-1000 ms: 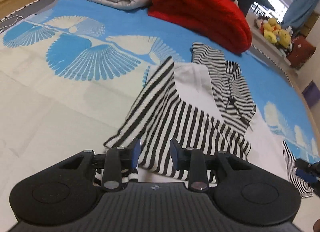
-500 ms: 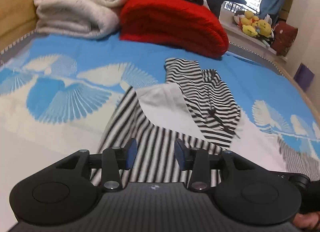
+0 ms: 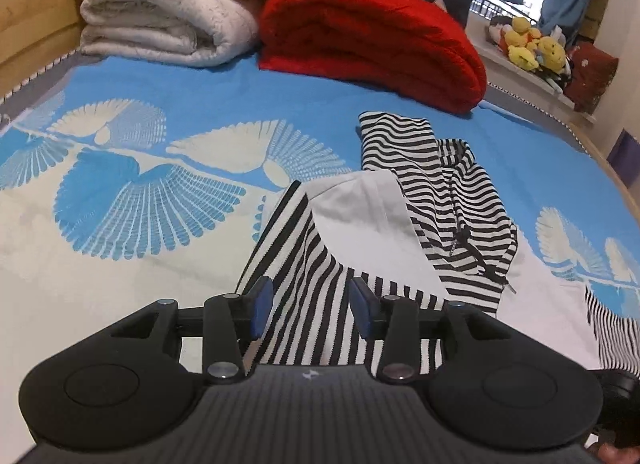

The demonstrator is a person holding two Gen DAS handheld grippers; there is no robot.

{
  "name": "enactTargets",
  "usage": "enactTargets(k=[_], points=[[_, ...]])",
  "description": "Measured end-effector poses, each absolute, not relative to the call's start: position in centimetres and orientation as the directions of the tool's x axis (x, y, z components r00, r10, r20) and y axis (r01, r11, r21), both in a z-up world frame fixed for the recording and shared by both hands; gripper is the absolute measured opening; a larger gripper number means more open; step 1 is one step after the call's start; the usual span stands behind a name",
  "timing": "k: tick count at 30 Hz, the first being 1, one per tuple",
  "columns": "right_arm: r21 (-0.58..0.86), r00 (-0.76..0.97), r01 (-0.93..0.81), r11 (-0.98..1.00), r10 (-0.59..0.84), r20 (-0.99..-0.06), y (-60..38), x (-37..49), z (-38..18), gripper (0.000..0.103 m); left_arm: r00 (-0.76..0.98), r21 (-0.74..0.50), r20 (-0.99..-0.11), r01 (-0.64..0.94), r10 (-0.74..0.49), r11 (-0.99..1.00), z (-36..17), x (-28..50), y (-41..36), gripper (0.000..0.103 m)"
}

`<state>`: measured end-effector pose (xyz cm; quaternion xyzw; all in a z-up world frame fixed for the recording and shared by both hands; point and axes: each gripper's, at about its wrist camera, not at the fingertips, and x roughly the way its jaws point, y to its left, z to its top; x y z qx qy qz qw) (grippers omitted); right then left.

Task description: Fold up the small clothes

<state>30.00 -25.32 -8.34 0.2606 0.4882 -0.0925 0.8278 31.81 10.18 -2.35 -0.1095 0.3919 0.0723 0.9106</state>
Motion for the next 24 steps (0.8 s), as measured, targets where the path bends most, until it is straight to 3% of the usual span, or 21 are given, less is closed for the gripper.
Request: enactTargets(k=[12, 18, 24], points=[[0.327, 0.705, 0.239, 0.914, 0.068, -0.706, -23.7, 29.1, -2.8, 0.007, 0.694, -0.131, -0.718, -0.219, 0.060, 0.967, -1.8, 31.4, 11.1, 0.047], [0.255, 0.790, 0.218, 0.942, -0.016, -0.614, -24.7, 27.9, -1.2, 0.007, 0.693, -0.118, -0.718, -0.208, 0.061, 0.971, -1.8, 31.4, 10.8, 0.047], [0.285, 0.773, 0.288, 0.914, -0.046, -0.633, -26.8, 28.3, -1.4, 0.007, 0.684, -0.178, -0.729, -0.239, 0.035, 0.955, -2.0, 31.4, 12.4, 0.047]])
